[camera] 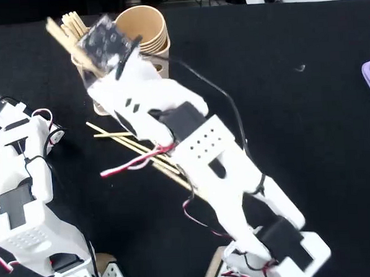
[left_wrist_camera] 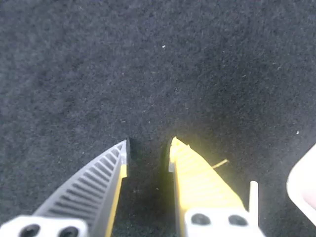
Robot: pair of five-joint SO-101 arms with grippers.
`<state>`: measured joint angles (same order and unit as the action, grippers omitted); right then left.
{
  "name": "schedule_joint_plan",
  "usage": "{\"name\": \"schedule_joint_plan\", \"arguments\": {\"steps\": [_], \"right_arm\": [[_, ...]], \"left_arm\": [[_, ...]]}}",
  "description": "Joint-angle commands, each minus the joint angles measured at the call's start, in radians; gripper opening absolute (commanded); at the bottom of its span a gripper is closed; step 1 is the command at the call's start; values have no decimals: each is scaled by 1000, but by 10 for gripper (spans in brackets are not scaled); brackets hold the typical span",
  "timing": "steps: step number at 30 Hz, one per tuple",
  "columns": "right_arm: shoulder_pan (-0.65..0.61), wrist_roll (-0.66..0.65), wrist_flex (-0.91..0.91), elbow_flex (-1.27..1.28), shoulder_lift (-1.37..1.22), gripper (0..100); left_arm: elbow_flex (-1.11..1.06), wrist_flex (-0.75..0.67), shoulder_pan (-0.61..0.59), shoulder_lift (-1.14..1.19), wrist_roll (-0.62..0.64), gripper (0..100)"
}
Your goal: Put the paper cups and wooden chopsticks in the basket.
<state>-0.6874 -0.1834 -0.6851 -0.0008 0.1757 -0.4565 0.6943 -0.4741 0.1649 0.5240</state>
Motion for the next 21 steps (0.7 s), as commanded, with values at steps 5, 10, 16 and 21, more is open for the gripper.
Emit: {"name": "schedule_joint_plan", "arguments": {"steps": [5, 10, 16, 21], "right_arm": [[25, 44, 26, -328, -131, 11], [29, 44, 221, -466, -262, 11], [44, 44, 368, -599, -437, 15], [91, 49, 433, -727, -595, 12]], "left_arm": [[8, -14, 18, -2, 11, 152], [8, -14, 18, -2, 11, 152], [8, -12, 16, -2, 11, 152], [8, -14, 16, -2, 11, 152]]}}
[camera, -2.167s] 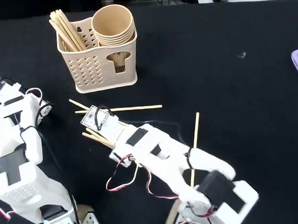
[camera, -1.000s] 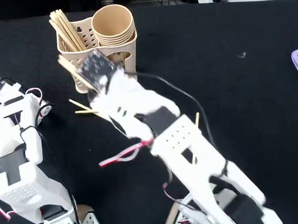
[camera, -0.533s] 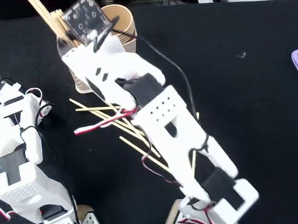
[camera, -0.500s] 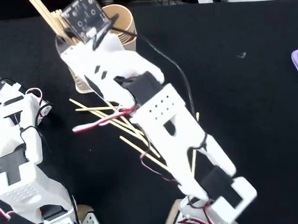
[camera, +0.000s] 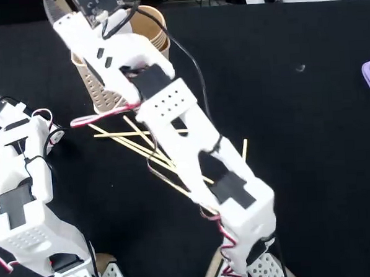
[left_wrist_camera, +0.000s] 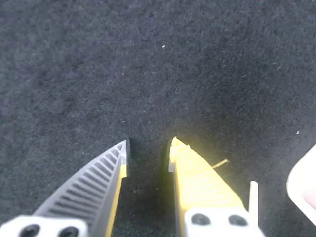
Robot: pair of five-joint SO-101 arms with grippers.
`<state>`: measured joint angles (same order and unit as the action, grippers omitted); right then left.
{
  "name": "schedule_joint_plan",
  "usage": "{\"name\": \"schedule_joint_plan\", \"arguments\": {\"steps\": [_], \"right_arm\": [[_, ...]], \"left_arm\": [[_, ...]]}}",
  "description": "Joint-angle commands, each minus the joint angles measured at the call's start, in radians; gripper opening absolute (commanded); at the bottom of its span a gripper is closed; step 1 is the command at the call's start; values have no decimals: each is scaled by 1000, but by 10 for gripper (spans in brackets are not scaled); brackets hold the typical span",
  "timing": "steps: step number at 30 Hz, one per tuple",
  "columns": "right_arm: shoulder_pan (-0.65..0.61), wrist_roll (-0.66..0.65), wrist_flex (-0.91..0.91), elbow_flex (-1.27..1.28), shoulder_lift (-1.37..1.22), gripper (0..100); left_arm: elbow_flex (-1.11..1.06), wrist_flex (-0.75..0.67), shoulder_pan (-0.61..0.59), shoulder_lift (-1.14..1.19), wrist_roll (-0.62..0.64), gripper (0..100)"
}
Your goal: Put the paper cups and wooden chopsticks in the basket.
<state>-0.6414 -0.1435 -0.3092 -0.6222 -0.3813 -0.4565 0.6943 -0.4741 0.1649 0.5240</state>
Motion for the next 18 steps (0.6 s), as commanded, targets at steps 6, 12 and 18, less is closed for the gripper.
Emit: {"name": "schedule_joint_plan", "arguments": {"steps": [6, 12, 18], "right_arm": [[66, 9, 112, -214, -171, 12], [63, 8, 107, -231, -242, 12], [41, 8, -15, -252, -243, 18]], "left_arm": [[8, -14, 16, -2, 11, 152], [8, -15, 16, -2, 11, 152], [8, -15, 16, -2, 11, 152]]}}
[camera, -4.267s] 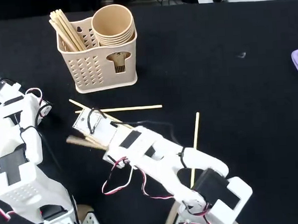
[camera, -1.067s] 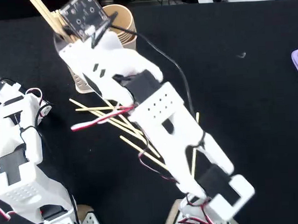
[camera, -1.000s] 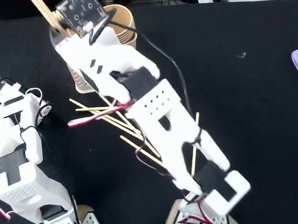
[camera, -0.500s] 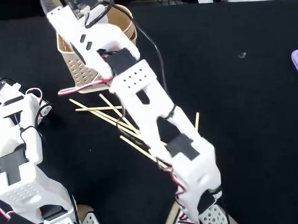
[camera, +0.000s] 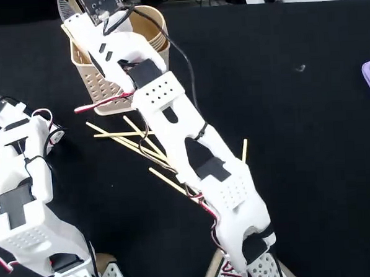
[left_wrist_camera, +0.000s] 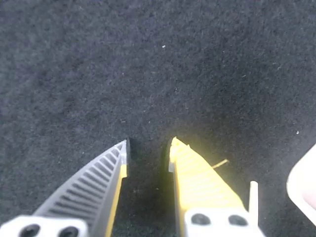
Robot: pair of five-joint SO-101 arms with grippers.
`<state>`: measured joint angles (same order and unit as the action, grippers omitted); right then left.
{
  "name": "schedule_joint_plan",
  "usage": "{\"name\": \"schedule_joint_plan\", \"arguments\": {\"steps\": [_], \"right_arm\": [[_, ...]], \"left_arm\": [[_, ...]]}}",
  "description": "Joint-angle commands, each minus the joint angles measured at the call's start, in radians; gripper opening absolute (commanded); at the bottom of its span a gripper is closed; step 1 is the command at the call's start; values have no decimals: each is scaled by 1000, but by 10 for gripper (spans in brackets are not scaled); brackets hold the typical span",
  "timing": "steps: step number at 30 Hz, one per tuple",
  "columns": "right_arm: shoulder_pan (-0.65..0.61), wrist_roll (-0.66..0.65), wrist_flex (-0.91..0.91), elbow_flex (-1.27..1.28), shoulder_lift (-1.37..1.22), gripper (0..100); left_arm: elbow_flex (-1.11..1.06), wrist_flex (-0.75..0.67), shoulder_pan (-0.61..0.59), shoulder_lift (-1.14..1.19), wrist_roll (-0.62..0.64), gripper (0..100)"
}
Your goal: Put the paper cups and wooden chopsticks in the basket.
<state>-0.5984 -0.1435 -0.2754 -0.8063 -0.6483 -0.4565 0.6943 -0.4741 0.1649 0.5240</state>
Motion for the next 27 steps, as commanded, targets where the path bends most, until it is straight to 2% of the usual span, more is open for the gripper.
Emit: {"name": "schedule_joint_plan", "arguments": {"steps": [1, 6, 10, 14, 17, 21, 27], "right_arm": [[-5, 8, -78, -77, 22, 31], [-32, 11, -187, -117, 22, 136], [-49, 8, -232, -200, 24, 99], [-49, 9, -370, -381, 24, 63], [-46, 11, -548, -565, 24, 60], [-49, 12, -901, -862, 19, 61], [-44, 6, -1301, -851, 94, 64]], "left_arm": [[8, -15, 16, -2, 11, 152], [8, -15, 16, -2, 11, 152], [8, -15, 16, 0, 11, 152], [8, -14, 16, 0, 11, 152], [8, -14, 16, 0, 11, 152], [8, -15, 16, 0, 11, 152], [8, -15, 16, 0, 11, 152]]}}
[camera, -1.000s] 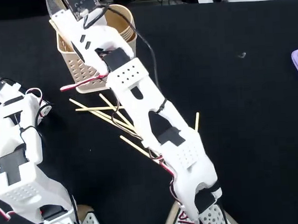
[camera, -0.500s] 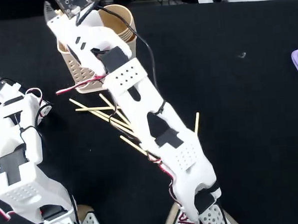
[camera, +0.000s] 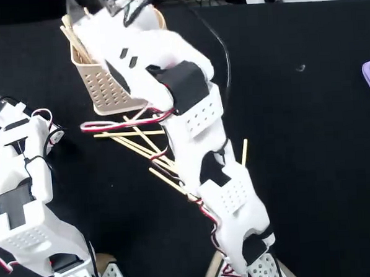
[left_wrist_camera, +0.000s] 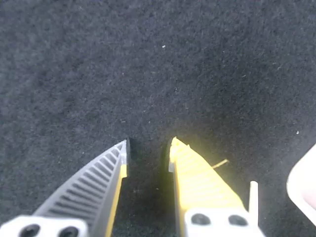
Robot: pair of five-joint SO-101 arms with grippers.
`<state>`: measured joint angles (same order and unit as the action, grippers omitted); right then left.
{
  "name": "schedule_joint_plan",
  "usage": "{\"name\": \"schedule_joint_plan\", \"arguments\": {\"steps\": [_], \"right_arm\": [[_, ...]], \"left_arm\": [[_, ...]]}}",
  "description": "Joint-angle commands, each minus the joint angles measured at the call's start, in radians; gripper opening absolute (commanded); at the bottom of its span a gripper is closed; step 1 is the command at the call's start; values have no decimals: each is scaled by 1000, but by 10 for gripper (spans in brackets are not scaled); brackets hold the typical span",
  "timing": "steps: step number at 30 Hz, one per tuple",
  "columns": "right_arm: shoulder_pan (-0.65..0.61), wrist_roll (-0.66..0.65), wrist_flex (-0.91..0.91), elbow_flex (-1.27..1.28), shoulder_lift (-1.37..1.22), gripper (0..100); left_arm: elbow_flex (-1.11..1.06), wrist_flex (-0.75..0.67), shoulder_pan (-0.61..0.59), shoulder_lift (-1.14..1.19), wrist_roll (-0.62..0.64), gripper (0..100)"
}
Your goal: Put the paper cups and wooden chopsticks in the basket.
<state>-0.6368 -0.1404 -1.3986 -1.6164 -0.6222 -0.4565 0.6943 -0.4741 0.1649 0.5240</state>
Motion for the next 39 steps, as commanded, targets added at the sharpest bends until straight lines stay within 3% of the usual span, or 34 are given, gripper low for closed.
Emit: {"name": "schedule_joint_plan", "arguments": {"steps": [1, 4, 13, 18, 24, 30, 36, 39], "right_arm": [[-6, 3, -230, -54, 71, 64], [-11, 3, -362, -50, 110, 64], [9, 5, -370, 170, 217, 64], [5, 3, -370, 478, 415, 64], [8, -35, -353, 1018, 687, 64], [6, -146, -163, 1583, 857, 64], [6, -146, 195, 2026, 892, 70], [11, -126, 396, 2195, 892, 119]], "left_arm": [[8, -15, 16, 0, 11, 152], [8, -14, 16, 0, 11, 152], [8, -12, 16, 0, 11, 152], [8, -12, 16, 0, 11, 152], [8, -14, 16, 0, 11, 152], [8, -14, 16, 0, 11, 152], [8, -12, 16, 0, 11, 152], [7, -9, 16, 0, 11, 152]]}}
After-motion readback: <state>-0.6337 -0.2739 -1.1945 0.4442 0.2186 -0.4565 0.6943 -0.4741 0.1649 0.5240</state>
